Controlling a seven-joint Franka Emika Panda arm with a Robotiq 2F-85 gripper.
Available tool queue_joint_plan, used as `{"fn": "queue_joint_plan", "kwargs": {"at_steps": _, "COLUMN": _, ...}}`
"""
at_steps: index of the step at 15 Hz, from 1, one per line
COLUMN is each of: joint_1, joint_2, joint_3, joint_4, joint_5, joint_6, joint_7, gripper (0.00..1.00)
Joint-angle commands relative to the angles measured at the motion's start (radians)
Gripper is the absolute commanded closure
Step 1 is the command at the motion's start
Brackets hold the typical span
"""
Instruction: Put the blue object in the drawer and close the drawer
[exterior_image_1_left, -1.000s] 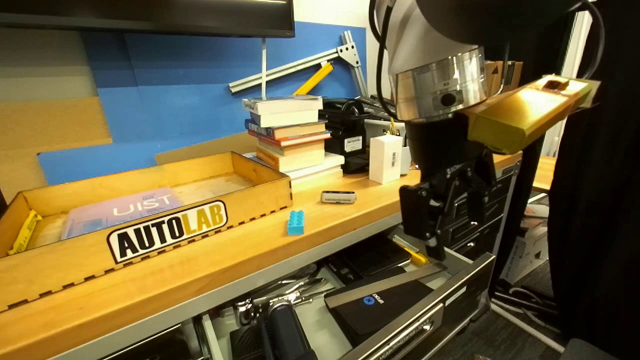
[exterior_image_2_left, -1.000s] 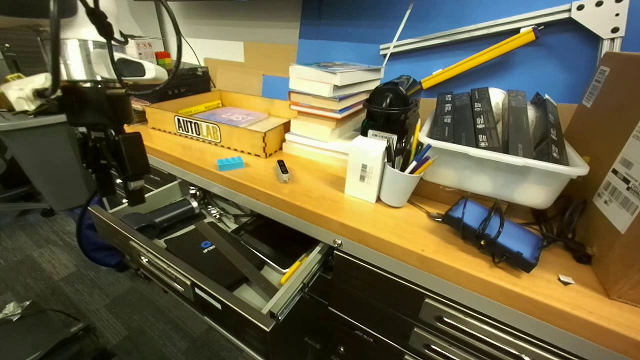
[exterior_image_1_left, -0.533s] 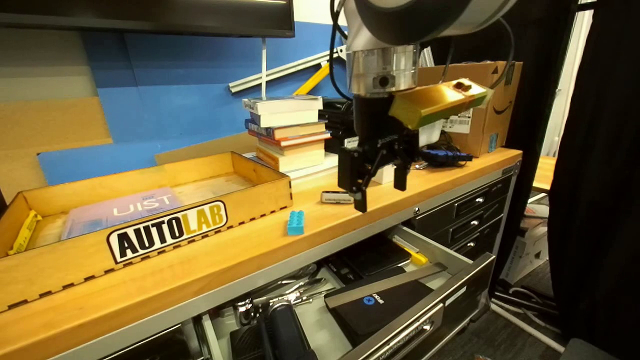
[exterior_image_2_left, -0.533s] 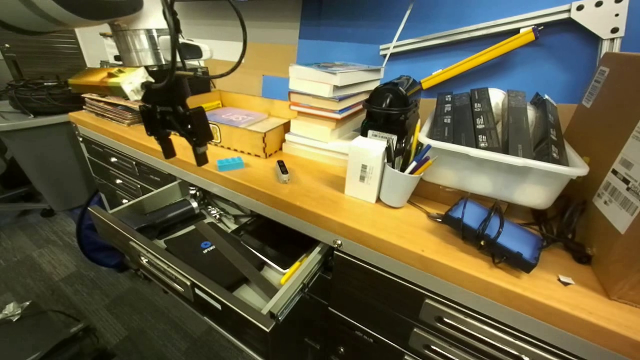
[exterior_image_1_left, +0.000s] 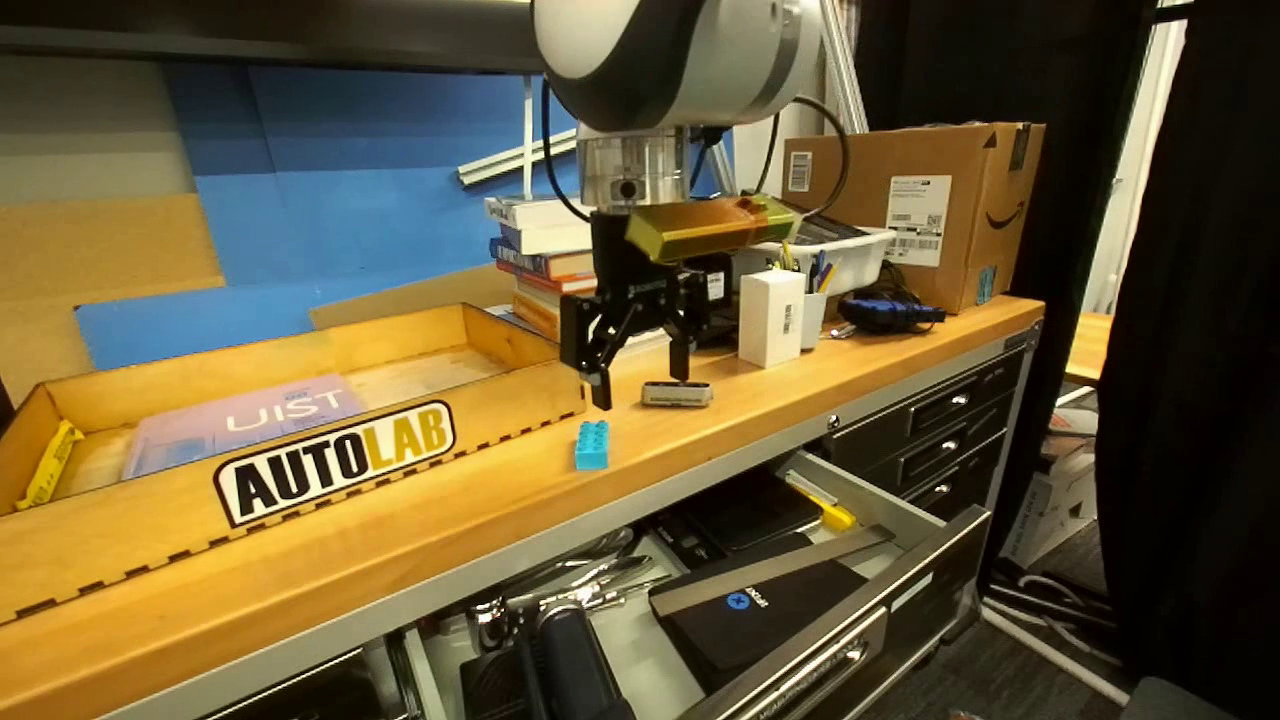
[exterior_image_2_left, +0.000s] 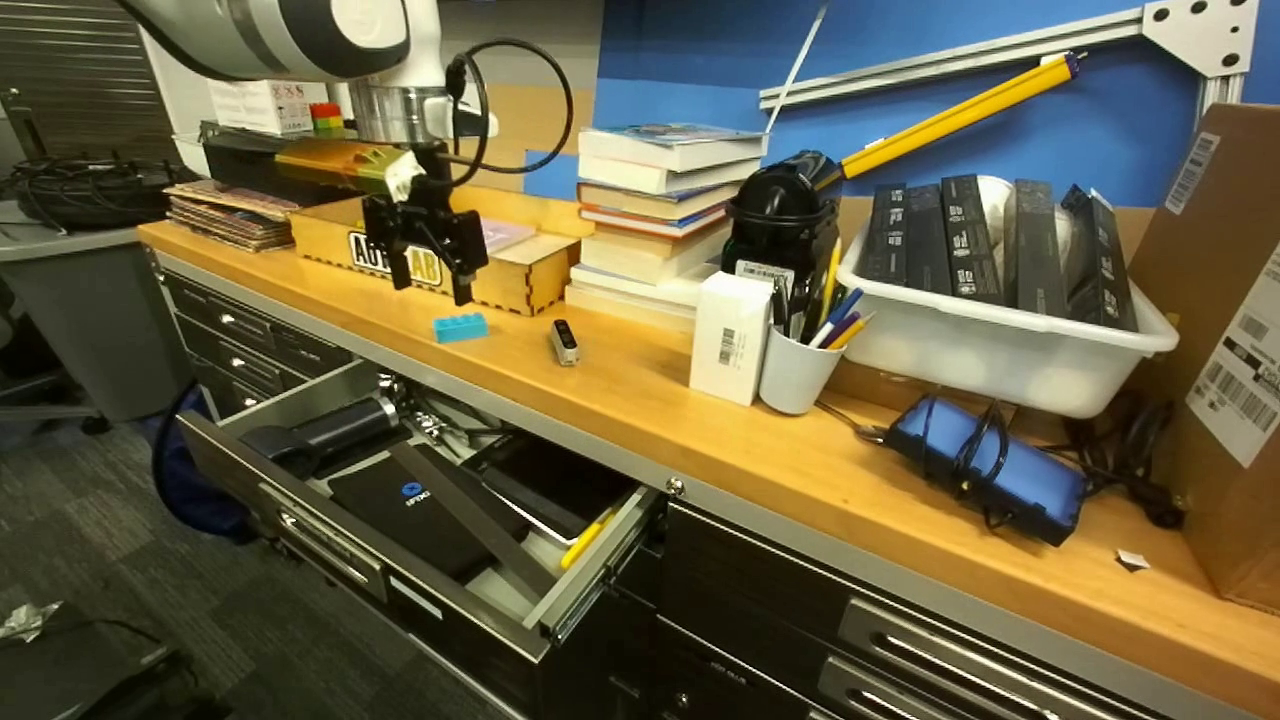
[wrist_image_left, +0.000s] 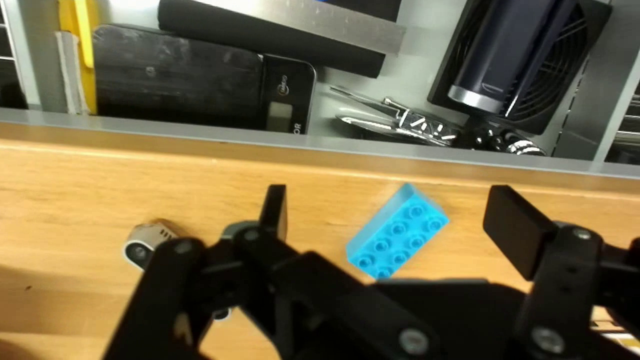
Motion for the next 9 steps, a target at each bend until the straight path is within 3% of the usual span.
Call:
{"fn": "queue_joint_plan", "kwargs": {"at_steps": 1, "joint_1": 0.02, "joint_2": 0.127, "joint_3": -0.016, "joint_4": 0.145, "joint_5": 0.047, "joint_6": -0.024, "joint_7": -0.022, "gripper": 0.0}}
{"fn": "queue_joint_plan", "kwargs": {"at_steps": 9, "joint_1": 0.017, "joint_2": 0.262, "joint_3": -0.018, "joint_4": 0.231, "joint_5": 0.1, "joint_6": -0.013, "joint_7": -0.035, "gripper": 0.0}}
